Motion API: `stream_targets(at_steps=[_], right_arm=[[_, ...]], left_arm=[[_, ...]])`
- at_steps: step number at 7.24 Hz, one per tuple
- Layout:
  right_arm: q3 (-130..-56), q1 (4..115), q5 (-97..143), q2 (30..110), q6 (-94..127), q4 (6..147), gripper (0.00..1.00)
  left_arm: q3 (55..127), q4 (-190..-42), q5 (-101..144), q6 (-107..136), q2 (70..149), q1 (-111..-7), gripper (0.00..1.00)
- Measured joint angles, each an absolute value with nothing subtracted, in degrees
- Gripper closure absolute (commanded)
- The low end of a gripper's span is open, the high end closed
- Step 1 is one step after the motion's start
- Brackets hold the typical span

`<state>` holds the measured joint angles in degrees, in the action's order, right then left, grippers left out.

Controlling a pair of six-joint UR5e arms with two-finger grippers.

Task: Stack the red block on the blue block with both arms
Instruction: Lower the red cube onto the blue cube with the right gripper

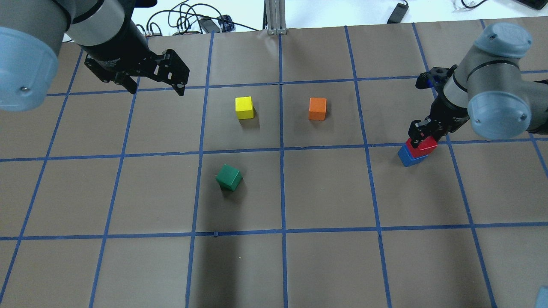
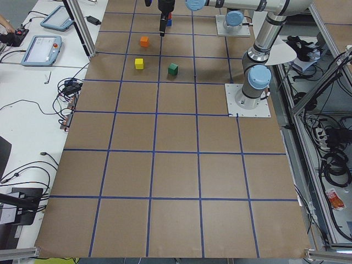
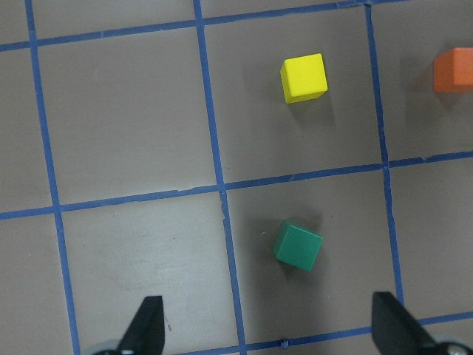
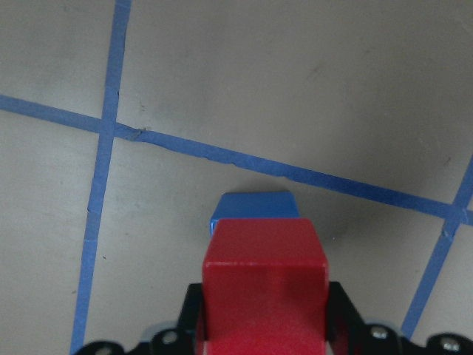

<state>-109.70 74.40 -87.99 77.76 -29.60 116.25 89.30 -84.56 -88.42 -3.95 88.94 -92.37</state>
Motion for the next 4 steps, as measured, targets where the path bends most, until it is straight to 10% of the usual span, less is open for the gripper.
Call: stream_targets(at_steps=[4], right_arm=[[-110.7,74.4,-87.9,77.7,-29.5,116.4,0.77]], left_arm=[[89.4,-84.6,-88.5,-4.0,88.9,-92.4,0.0]])
